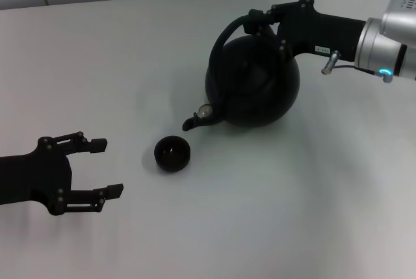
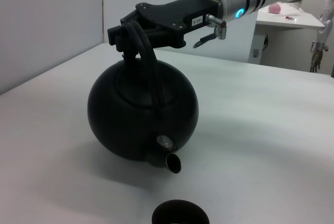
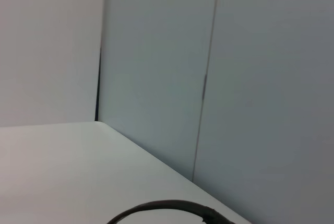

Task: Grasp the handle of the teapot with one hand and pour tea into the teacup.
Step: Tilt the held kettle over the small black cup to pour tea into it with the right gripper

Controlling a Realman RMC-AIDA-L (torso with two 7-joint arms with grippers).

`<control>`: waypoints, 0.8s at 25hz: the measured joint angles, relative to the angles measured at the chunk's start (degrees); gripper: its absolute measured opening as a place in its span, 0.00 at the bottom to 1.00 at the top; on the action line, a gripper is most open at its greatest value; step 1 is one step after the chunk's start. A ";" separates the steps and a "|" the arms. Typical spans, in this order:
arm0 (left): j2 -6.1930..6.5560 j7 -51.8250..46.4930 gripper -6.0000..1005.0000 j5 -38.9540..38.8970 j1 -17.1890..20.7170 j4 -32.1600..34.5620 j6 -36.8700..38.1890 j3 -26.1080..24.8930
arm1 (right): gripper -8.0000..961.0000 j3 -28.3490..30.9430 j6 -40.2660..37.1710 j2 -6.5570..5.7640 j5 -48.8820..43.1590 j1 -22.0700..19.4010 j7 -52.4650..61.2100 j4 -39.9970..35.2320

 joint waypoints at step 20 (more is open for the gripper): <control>-0.09 -1.36 0.86 0.00 0.08 0.18 -0.05 0.00 | 0.15 -5.71 1.48 0.26 0.31 0.90 -0.41 -3.64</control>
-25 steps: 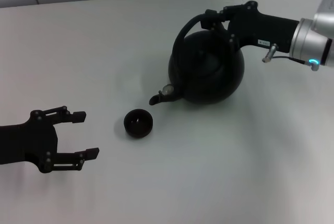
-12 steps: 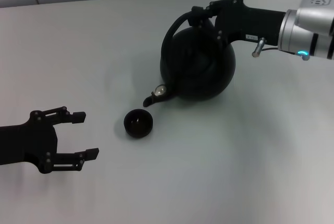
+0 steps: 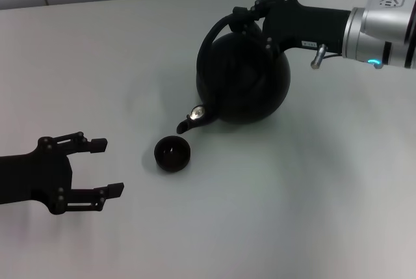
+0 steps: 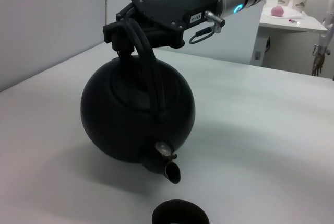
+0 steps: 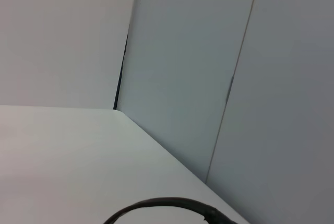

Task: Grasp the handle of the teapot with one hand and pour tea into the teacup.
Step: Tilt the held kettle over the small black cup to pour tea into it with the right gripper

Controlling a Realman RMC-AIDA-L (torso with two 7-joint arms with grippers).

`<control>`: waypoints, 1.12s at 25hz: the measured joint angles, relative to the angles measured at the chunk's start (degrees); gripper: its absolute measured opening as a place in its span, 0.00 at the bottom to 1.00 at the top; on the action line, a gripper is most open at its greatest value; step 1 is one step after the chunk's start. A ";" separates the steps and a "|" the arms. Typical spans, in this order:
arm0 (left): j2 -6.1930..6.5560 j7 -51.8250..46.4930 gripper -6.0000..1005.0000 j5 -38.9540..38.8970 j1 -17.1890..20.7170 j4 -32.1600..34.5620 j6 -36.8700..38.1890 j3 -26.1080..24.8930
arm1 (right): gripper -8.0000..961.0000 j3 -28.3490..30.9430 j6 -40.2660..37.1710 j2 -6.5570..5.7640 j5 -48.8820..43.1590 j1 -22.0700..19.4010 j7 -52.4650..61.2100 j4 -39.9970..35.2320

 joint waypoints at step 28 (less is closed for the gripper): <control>-0.25 -1.46 0.86 0.00 -0.79 0.09 -2.26 -0.17 | 0.14 -14.23 4.17 -0.02 3.68 -0.84 -0.27 -10.63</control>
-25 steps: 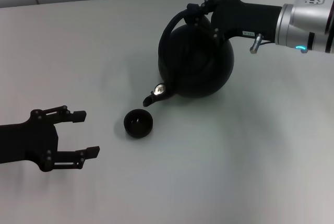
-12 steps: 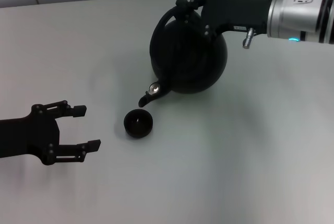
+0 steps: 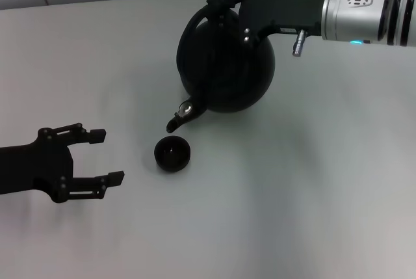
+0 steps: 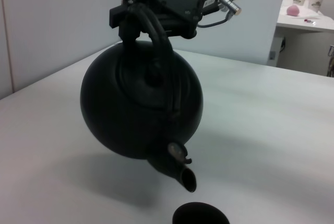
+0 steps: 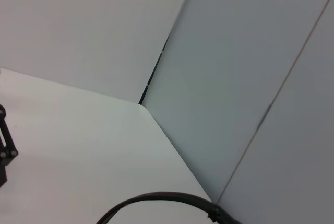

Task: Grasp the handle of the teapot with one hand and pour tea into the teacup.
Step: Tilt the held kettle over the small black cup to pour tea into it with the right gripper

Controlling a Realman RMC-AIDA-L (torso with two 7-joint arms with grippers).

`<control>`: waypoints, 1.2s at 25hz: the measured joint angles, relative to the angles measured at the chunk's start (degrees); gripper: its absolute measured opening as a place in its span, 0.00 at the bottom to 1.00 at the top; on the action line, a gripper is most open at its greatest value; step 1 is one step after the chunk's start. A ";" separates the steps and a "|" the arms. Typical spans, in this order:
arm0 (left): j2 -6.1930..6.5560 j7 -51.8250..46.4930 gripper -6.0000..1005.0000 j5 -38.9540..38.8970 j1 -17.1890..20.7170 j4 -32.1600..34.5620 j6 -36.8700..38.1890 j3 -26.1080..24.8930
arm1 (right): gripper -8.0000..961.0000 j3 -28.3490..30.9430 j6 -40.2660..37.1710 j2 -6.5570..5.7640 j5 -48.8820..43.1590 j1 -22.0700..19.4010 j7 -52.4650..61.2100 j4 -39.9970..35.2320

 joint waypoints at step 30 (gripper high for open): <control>0.53 0.05 0.86 0.00 -0.01 -0.05 -1.39 -0.88 | 0.12 -7.27 2.06 0.08 0.01 -2.92 -1.70 -6.71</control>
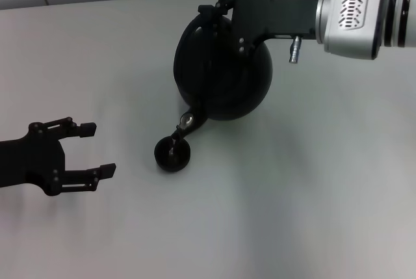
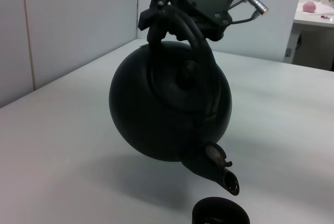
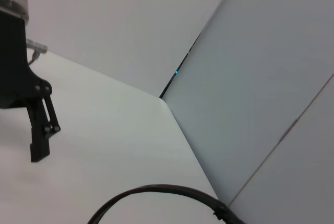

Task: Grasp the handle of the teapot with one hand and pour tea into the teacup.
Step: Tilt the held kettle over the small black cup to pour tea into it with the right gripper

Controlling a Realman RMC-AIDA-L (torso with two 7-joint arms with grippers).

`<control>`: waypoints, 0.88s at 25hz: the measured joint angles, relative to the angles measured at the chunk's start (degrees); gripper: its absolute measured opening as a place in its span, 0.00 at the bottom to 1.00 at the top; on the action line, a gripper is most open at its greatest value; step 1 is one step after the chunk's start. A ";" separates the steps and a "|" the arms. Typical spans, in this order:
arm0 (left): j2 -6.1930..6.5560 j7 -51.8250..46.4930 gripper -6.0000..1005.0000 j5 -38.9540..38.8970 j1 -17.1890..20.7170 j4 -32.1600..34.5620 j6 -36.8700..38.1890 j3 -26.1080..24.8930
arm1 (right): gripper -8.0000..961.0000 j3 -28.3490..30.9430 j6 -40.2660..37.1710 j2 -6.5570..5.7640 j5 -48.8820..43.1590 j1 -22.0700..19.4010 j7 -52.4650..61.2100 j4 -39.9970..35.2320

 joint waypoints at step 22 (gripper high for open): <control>-0.03 0.28 0.86 0.00 -0.04 -0.17 -0.75 0.01 | 0.11 -4.45 3.97 0.01 0.08 -0.73 -0.44 -1.96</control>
